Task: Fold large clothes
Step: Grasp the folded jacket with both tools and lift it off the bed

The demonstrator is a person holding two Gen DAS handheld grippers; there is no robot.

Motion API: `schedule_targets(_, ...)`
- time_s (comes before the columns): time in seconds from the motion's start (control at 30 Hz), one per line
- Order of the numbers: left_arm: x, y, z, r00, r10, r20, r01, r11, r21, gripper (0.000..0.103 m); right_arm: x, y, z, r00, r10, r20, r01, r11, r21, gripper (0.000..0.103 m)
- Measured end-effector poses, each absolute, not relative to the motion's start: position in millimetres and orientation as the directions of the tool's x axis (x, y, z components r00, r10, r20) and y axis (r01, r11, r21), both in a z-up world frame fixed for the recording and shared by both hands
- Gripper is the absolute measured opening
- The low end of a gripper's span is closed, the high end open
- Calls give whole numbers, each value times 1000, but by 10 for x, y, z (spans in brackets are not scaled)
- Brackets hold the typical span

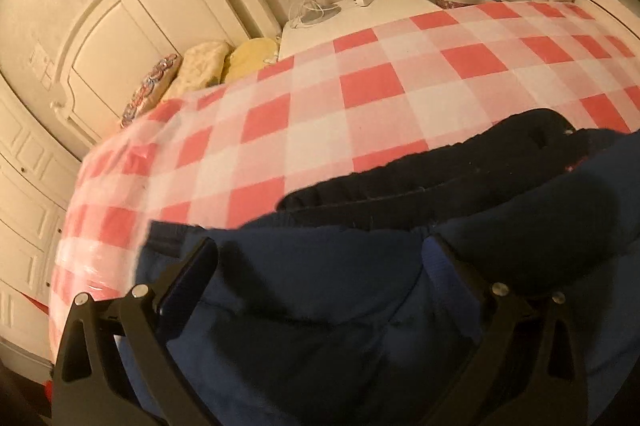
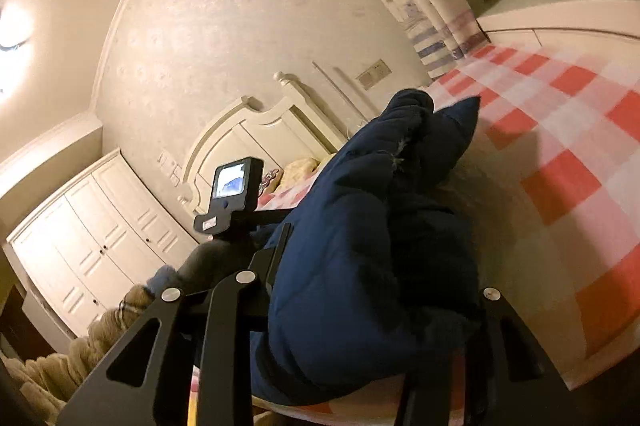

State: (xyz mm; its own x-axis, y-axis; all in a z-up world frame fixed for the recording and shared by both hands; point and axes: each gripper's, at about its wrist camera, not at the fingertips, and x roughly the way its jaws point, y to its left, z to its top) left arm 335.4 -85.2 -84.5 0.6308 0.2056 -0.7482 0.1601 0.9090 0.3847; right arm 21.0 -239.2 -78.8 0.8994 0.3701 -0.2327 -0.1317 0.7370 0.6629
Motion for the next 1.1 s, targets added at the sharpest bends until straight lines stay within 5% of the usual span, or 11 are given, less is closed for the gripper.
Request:
schedule_targets(0.13,2966,-677,-491,715,121,-688,126,946,297,100,224,-2437,-842,898,375,-232,-125,722,681,43)
schedule_targets(0.27,2851,-761,-876,661,186,-727,250,859,446,100,234,-2446,-849,898,373,-233,-116,712,693,43)
schedule_targets(0.37,2471,-551,-631,710,72,-701,242,909,338,93,209,-2370,-759,898,364,-248,-124,750,650,43)
schedule_targets(0.5,1631,-279,-259,814,-77,-575,252,940,231,101,229,-2361,-738,899,357,-255,-118,756,643,43)
schedule_targets(0.63,1306,-415,-886,771,24,-637,319,851,418,101,236,-2344,-710,900,355,-254,-122,763,634,43)
schedule_targets(0.7,1216,-331,-978,810,-7,-586,290,873,391,101,247,-2298,-694,898,356,-258,-128,773,621,43)
schedule_targets(0.8,1209,-191,-783,764,-46,-644,307,903,299,101,253,-2277,-630,898,342,-277,-121,796,593,43)
schedule_targets(0.9,986,-130,-608,803,-72,-591,311,897,313,101,261,-2241,-581,898,333,-286,-119,812,572,43)
schedule_targets(1.1,925,-116,-1021,751,-73,-656,362,877,316,101,299,-2127,-466,900,329,-286,-132,831,541,43)
